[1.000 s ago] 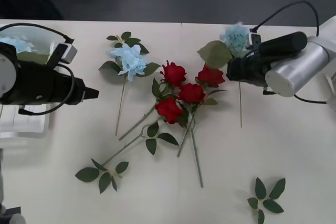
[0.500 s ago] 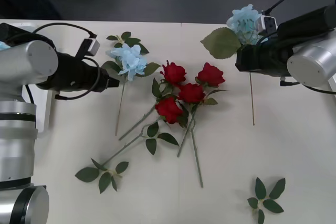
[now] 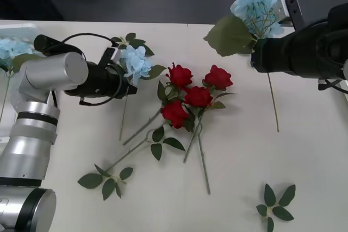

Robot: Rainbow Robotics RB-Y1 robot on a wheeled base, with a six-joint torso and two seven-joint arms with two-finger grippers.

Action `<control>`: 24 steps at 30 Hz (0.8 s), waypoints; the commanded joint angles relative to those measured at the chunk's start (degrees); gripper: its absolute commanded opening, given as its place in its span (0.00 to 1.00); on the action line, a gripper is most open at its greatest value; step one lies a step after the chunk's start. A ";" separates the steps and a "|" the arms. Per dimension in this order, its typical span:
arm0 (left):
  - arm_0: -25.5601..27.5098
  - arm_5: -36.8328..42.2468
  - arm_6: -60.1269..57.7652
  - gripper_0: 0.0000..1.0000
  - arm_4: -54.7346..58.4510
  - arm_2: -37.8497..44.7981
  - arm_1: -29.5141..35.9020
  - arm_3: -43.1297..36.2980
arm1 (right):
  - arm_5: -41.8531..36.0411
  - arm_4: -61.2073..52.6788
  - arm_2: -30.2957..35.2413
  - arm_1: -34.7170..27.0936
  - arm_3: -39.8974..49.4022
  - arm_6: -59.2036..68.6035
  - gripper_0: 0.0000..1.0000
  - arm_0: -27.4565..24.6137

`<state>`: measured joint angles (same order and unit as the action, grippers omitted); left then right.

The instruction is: Put the red flowers into the right box and the blue flowers into the left box

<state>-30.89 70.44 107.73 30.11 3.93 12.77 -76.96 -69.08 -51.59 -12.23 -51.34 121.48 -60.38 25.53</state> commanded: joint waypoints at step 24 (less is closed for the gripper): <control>-2.42 -5.22 1.69 0.00 -6.91 -1.91 -5.39 1.63 | 23.11 -13.88 3.09 1.95 12.11 -42.45 0.00 -13.84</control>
<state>-30.98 66.04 107.73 23.74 2.94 7.14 -74.59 -47.23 -64.15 -9.58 -49.39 131.11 -98.34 12.23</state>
